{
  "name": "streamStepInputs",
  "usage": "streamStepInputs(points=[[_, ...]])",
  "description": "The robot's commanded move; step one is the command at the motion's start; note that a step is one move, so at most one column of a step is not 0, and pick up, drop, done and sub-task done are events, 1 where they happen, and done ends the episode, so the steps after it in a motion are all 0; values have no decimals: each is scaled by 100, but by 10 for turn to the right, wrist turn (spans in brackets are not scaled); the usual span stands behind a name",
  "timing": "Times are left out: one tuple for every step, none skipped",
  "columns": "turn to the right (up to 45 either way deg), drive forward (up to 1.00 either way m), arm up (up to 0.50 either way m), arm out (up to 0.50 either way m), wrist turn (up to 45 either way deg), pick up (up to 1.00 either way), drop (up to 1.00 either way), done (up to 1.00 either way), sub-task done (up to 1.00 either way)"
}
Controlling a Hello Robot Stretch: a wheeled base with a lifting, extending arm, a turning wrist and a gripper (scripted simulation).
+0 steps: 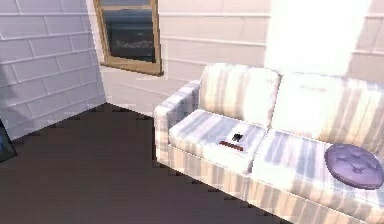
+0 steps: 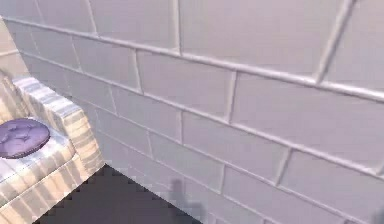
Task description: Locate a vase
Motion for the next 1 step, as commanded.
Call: streamStepInputs(points=[[-450, 0, 0, 0, 0, 0, 0, 0, 0]])
